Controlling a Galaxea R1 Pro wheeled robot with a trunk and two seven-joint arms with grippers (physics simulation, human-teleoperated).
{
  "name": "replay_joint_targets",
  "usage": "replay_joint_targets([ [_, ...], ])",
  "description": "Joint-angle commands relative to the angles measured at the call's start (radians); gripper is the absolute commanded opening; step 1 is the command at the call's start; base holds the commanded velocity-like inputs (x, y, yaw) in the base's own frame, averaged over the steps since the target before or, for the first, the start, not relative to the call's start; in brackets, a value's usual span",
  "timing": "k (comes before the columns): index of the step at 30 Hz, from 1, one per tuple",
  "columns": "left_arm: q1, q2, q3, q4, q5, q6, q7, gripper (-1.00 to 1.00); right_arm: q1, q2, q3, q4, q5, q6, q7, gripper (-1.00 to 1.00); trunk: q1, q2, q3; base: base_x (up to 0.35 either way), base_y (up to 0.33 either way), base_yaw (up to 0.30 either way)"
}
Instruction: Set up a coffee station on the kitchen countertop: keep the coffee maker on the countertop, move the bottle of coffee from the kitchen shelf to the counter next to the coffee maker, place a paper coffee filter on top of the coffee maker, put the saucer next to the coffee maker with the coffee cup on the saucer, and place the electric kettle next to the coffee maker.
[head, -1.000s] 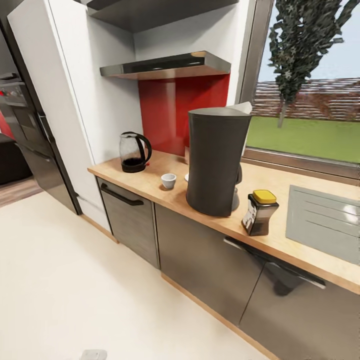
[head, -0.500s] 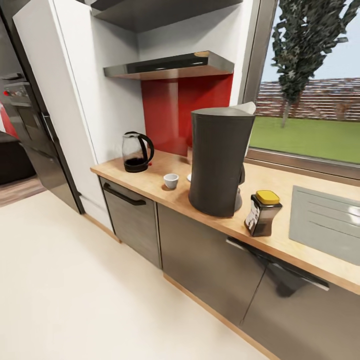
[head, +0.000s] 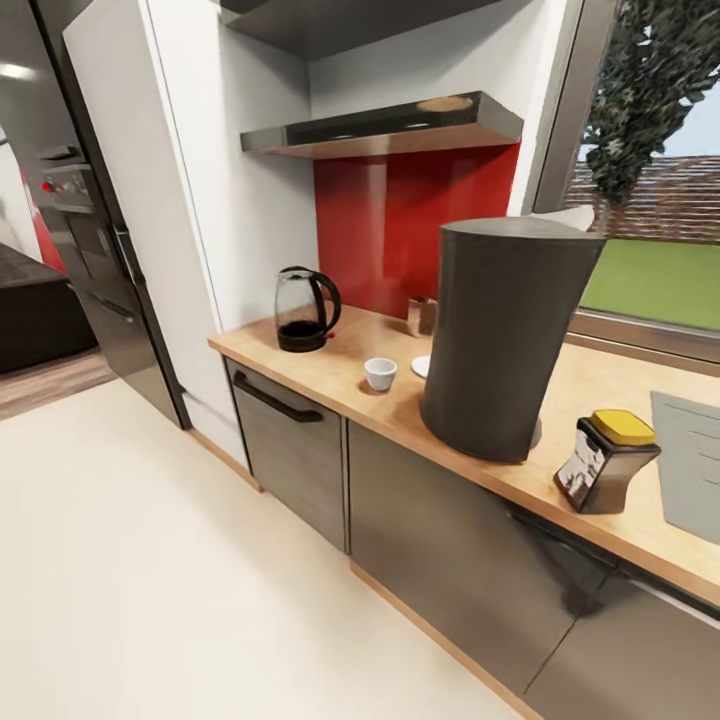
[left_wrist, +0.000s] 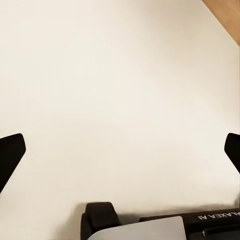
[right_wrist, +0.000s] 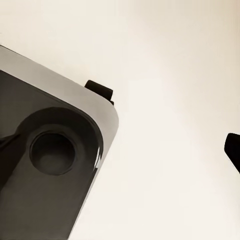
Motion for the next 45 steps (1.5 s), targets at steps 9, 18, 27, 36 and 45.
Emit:
replay_joint_targets([
  [9,-0.001,0.000,-0.009,0.002,0.007,-0.005,-0.002,1.00,0.000,0.000,-0.004,0.000,0.010,-0.003,0.000,1.00,0.000,0.000,-0.001,0.112,0.167,0.001],
  [18,-0.001,0.000,-0.009,0.001,0.007,-0.005,-0.003,1.00,0.000,-0.001,-0.004,0.000,0.010,-0.003,0.000,1.00,0.000,0.000,-0.001,0.154,0.293,0.000],
  [27,-0.001,-0.001,-0.009,0.002,0.007,-0.005,-0.003,1.00,0.000,-0.002,-0.005,0.000,0.011,-0.003,0.000,1.00,0.000,0.000,-0.001,0.141,0.307,0.000],
  [36,-0.001,-0.002,-0.009,0.001,0.007,-0.005,-0.004,1.00,0.000,-0.002,-0.004,0.000,0.012,-0.003,0.001,1.00,0.000,0.000,-0.001,0.166,0.307,0.000],
  [45,-0.001,-0.004,-0.010,0.001,0.007,-0.004,0.000,1.00,-0.002,-0.001,-0.004,-0.001,0.009,-0.001,0.003,1.00,0.000,0.000,-0.001,0.108,0.181,0.000],
])
